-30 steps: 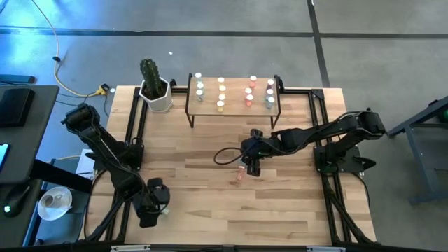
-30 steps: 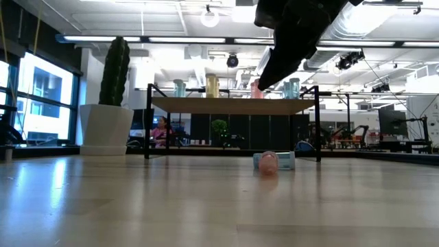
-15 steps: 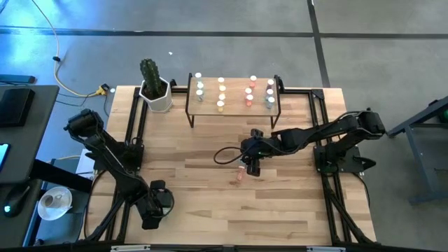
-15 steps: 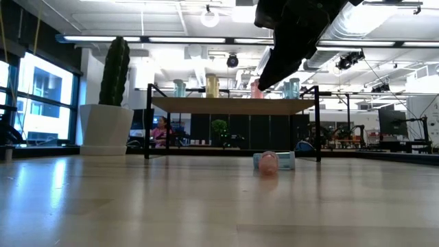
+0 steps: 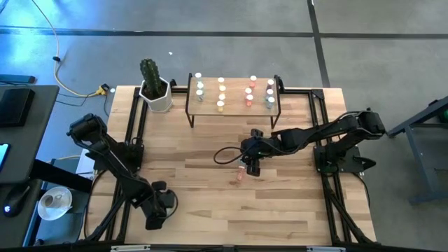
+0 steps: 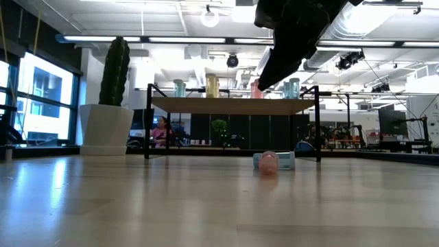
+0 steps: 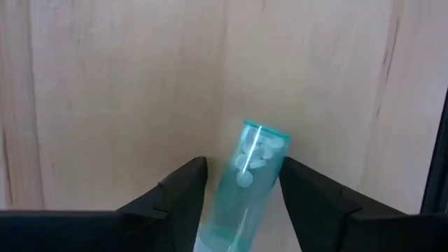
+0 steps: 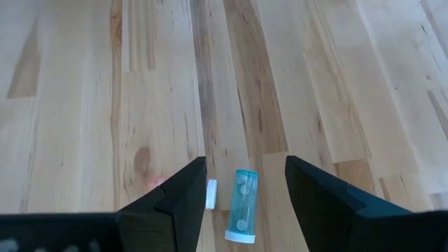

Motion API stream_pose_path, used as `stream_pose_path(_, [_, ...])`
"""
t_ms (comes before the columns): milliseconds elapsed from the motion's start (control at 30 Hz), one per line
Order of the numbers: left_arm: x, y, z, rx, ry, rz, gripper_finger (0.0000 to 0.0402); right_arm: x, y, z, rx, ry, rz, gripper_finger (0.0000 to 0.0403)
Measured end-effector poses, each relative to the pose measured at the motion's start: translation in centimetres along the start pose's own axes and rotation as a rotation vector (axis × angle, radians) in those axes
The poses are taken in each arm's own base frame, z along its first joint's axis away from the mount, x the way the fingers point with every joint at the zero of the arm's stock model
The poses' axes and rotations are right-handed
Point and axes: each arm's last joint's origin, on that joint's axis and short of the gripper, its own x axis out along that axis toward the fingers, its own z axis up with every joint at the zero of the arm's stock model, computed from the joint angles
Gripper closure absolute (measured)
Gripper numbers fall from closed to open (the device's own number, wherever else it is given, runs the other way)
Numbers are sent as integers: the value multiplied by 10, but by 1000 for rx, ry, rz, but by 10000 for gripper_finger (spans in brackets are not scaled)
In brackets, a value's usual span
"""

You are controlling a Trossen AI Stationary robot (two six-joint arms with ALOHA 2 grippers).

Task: Pick and place medicine bottles onto shelf by color
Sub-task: Put the light blue pill bottle on the shelf aligned with the other light blue pill bottle

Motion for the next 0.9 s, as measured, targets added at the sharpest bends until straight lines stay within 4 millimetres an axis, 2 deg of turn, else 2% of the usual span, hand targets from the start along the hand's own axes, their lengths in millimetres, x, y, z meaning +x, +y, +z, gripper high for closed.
stream_pose_path(367, [0, 2, 2, -13, -26, 12, 325, 0, 0, 0, 0, -2, 1, 217])
stream_pose_path(600, [0, 11, 18, -191, -36, -1, 313, 0, 1, 1, -37, -8, 14, 217])
stream_pose_path(800, [0, 33, 46, -357, -71, -16, 307, -1, 6, 6, -135, -57, 116, 217])
stream_pose_path(900, [-2, 46, 64, -384, -94, -67, 308, -1, 10, 5, -189, -60, 127, 217])
